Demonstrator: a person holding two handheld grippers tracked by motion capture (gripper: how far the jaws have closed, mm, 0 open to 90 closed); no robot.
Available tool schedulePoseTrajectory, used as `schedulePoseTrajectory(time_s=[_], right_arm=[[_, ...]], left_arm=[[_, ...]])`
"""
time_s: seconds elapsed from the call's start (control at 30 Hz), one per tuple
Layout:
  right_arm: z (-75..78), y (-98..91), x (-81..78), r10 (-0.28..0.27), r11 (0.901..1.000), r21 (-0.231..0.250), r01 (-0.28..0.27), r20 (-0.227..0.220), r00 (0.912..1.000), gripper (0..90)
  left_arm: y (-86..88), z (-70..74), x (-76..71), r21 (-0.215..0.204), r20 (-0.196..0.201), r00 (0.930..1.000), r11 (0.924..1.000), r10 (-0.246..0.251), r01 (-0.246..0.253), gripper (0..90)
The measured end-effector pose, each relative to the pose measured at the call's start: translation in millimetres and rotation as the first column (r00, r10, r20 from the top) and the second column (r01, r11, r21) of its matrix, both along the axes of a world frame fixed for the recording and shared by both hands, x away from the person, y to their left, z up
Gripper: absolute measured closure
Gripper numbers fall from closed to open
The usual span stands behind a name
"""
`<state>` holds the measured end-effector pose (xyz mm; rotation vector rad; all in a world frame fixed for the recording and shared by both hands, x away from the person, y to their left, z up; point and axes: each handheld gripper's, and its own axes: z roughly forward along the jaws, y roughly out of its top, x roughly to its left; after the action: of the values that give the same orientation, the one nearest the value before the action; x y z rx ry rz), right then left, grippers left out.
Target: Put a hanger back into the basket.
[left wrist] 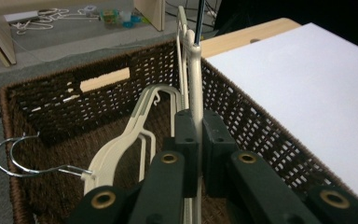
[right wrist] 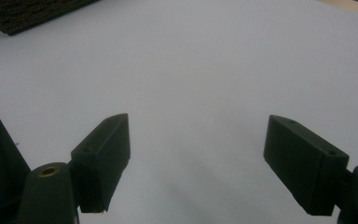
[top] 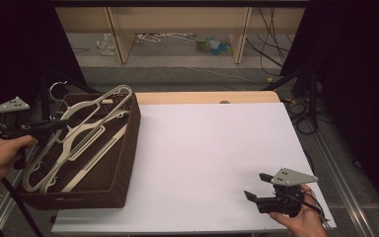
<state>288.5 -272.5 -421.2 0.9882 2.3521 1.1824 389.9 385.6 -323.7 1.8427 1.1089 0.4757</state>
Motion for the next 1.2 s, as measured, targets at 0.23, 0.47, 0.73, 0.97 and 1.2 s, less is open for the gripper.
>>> schedulePoseTrajectory(time_s=[0.23, 0.47, 0.73, 0.97, 1.2], right_arm=[[-0.5, 1.0, -0.5, -0.007, 1.0000, -0.001, 0.007, -0.001, 1.0000, 23.8], [-0.8, 1.1, -0.5, -0.008, 0.9999, -0.013, 0.008, -0.001, 1.0000, 23.8], [-1.7, 1.4, -0.1, -0.003, 1.0000, -0.005, 0.003, 0.003, 1.0000, 23.5], [-2.0, 2.9, -0.4, 0.005, 1.0000, -0.006, -0.005, -0.005, 1.0000, 23.5], [-3.2, 2.6, 0.5, 0.007, 1.0000, -0.006, -0.007, -0.006, 1.0000, 23.5]], left_arm=[[0.4, -16.9, 3.9, -0.029, -0.053, 0.9986, 0.9996, 0.007, -0.008, 86.1], [-6.7, -38.1, 12.7, -0.041, -0.102, 0.9946, 0.9989, 0.018, -0.022, 85.9], [-5.6, -61.4, 19.4, -0.041, -0.161, 0.9841, 0.9959, 0.073, -0.081, 85.5], [4.2, -77.9, 20.6, 0.001, -0.194, 0.9655, 0.9843, 0.173, -0.176, 82.1], [7.0, -82.7, 22.0, 0.048, -0.196, 0.9479, 0.9680, 0.251, -0.246, 74.6]])
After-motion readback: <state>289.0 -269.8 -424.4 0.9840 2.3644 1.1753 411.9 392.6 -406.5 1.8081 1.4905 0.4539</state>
